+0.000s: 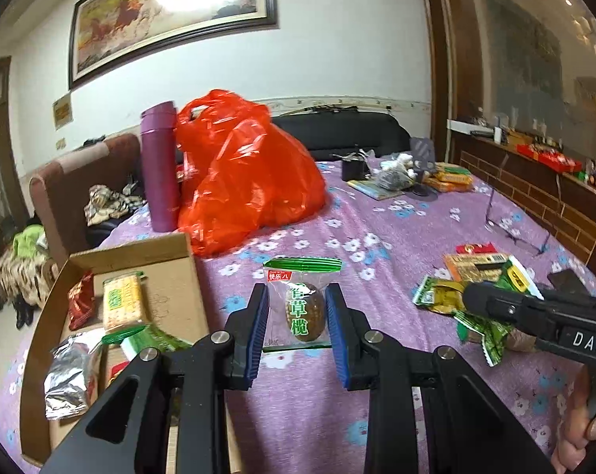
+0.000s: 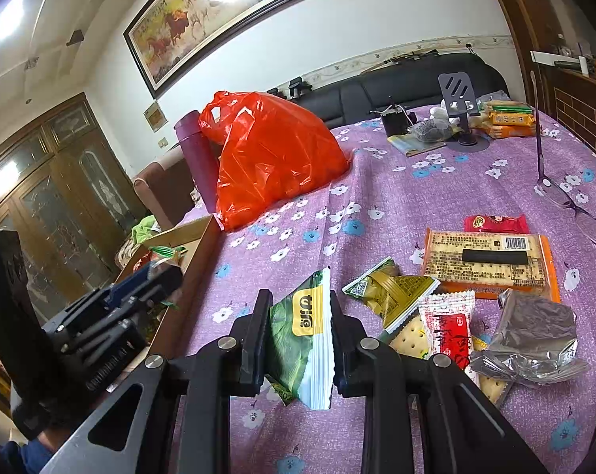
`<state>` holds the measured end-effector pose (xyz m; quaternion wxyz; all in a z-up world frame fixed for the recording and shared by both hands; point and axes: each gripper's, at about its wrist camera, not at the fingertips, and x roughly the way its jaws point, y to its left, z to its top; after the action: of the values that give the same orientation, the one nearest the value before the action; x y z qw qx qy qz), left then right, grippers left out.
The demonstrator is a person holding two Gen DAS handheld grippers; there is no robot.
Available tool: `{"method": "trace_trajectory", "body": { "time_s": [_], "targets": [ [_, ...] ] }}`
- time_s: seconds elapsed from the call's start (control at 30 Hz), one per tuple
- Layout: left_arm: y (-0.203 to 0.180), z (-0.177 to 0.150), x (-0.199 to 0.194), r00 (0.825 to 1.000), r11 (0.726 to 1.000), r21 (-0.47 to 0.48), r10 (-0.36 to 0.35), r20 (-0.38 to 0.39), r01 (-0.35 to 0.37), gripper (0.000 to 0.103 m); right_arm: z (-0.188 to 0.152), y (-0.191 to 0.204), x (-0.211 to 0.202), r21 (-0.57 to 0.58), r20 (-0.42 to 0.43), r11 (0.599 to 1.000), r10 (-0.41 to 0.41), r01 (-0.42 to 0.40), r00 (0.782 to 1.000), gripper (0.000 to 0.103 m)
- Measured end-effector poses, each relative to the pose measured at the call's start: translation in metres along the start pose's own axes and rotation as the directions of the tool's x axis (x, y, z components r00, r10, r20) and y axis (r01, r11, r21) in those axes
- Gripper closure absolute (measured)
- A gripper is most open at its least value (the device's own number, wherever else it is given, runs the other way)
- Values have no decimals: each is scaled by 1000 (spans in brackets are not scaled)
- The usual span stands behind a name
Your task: Organize snacks
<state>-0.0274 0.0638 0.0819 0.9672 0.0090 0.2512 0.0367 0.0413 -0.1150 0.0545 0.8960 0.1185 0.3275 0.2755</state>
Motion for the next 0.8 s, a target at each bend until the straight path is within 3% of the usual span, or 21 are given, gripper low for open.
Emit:
{"method": "trace_trajectory", "body": {
  "time_s": [0.13, 0.27, 0.5, 0.63, 0.8],
  "targets": [
    [27, 2, -4, 1000, 997, -68, 24, -2, -24, 75, 0, -1, 2, 2, -5, 1000, -5, 5, 1000, 75],
    [65, 0, -7, 996, 988, -126, 92, -17, -94, 74, 3, 2, 4, 9, -10, 1000, -3, 3, 1000, 75],
    [141, -26, 11, 978, 939, -311, 90, -190, -147, 74, 13, 51, 14, -40, -67, 993, 110, -113, 992, 75],
    [153, -33, 12, 974, 923, -348, 97, -205, -165, 74, 24, 91, 48, -33, -139, 978, 199, -206, 970, 75],
    [154, -39, 21, 969, 921, -348, 100, -225, -176, 74, 36, 136, 106, -32, -208, 969, 234, -246, 950, 75]
  ]
}}
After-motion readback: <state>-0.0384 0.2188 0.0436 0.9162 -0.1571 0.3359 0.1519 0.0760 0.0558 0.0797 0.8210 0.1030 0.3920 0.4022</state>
